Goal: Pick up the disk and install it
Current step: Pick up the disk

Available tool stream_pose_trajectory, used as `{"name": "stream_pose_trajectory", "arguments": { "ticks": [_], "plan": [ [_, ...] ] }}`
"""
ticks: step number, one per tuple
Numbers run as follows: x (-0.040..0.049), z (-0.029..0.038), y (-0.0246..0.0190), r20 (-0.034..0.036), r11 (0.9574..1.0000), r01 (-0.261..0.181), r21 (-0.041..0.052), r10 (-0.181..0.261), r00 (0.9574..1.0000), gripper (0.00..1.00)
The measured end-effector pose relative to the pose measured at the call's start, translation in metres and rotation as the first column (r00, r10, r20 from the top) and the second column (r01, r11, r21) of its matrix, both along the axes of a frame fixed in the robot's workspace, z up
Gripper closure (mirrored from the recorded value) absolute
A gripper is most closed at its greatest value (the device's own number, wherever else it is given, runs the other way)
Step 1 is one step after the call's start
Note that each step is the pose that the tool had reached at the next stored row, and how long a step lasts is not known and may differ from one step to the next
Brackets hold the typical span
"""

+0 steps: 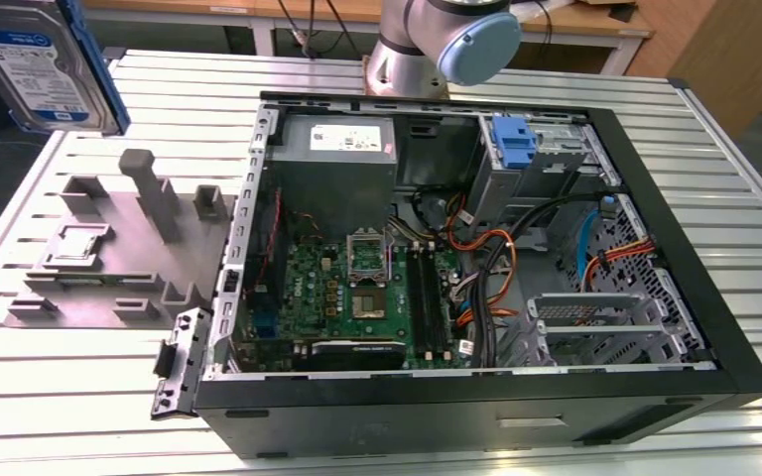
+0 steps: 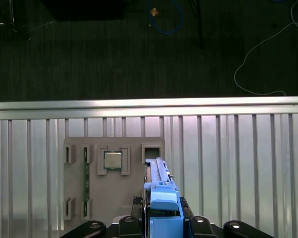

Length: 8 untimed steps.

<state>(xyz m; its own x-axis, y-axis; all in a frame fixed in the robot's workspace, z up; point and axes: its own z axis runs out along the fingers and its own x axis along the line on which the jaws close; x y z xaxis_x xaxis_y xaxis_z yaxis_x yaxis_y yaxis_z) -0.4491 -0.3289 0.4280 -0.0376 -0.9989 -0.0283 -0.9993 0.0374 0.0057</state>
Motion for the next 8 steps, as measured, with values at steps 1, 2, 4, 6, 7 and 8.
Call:
{"name": "stream_pose_trajectory", "arguments": {
  "ticks": [1, 2, 4, 6, 7, 8],
  "plan": [
    [0.0000, 0.0003, 0.0000, 0.0000, 1.0000, 0.000, 0.0000, 0.000, 1.0000, 0.63],
    [0.0000, 0.0007, 0.0000, 0.0000, 1.0000, 0.000, 0.0000, 0.000, 1.0000, 0.63],
    [0.0000, 0.0016, 0.0000, -0.0001, 1.0000, 0.000, 0.0000, 0.000, 1.0000, 0.63],
    [0.0000, 0.0026, 0.0000, 0.0000, 1.0000, 0.000, 0.0000, 0.000, 1.0000, 0.63],
    [0.0000, 0.0030, 0.0000, 0.0000, 1.0000, 0.000, 0.0000, 0.000, 1.0000, 0.63],
    [0.0000, 0.0034, 0.0000, 0.0000, 1.0000, 0.000, 0.0000, 0.000, 1.0000, 0.63]
  ]
}}
